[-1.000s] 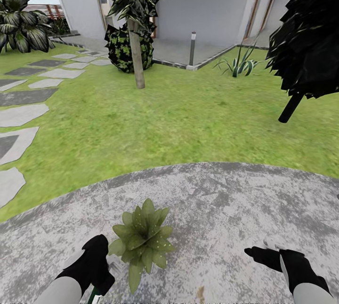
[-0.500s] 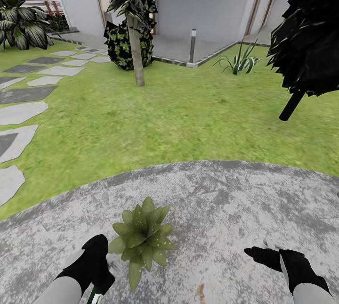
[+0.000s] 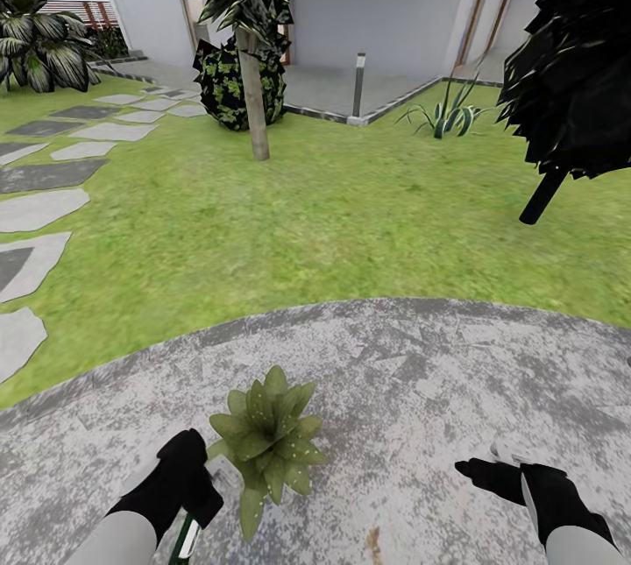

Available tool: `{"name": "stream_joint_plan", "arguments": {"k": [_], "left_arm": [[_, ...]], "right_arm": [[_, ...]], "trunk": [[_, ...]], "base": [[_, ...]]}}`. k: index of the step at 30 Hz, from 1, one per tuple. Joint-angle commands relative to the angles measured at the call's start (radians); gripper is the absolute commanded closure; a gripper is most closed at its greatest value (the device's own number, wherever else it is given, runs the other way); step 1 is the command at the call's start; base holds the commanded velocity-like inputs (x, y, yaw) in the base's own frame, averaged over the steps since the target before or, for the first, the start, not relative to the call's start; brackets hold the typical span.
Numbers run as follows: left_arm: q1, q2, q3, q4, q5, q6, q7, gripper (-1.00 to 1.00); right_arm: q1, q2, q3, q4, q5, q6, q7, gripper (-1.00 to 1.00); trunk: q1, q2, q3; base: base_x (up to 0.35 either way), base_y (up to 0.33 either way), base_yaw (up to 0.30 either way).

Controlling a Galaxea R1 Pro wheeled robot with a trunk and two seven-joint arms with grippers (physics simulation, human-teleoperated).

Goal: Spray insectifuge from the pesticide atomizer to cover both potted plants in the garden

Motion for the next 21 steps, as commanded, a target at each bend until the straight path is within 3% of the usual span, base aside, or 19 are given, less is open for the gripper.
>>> {"name": "stream_joint_plan", "arguments": {"k": [1,7,12,16,19,21], "left_arm": [[0.000,-0.001,0.006,-0.002,-0.007,0.002,-0.009,1.00],[0.000,-0.001,0.004,-0.003,-0.010,0.001,0.009,1.00],[0.000,-0.005,-0.001,-0.001,-0.007,0.001,0.152,1.00],[0.000,-0.007,-0.001,0.004,-0.003,-0.010,0.180,1.00],[0.000,-0.009,0.000,0.007,0.032,-0.052,0.184,1.00],[0.000,-0.011,0.000,0.009,0.078,-0.065,0.184,1.00]], "right_arm": [[-0.001,0.001,-0.006,-0.002,0.010,0.002,0.009,-1.00],[-0.001,0.000,-0.007,-0.002,0.010,0.002,0.009,-1.00],[-0.001,0.000,-0.007,-0.002,0.010,0.002,0.009,-1.00],[-0.001,0.000,-0.007,-0.002,0.010,0.002,0.009,-1.00],[-0.001,0.000,-0.007,-0.002,0.010,0.002,0.009,-1.00],[-0.001,0.000,-0.007,-0.002,0.010,0.002,0.009,-1.00]], "trunk": [[0.000,0.000,-0.001],[0.000,0.000,-0.001],[0.000,0.000,-0.001],[0.000,0.000,-0.001],[0.000,0.000,-0.001],[0.000,0.000,-0.001]], "base": [[0.000,0.000,0.000],[0.000,0.000,0.000],[0.000,0.000,0.000],[0.000,0.000,0.000],[0.000,0.000,0.000],[0.000,0.000,0.000]]}}
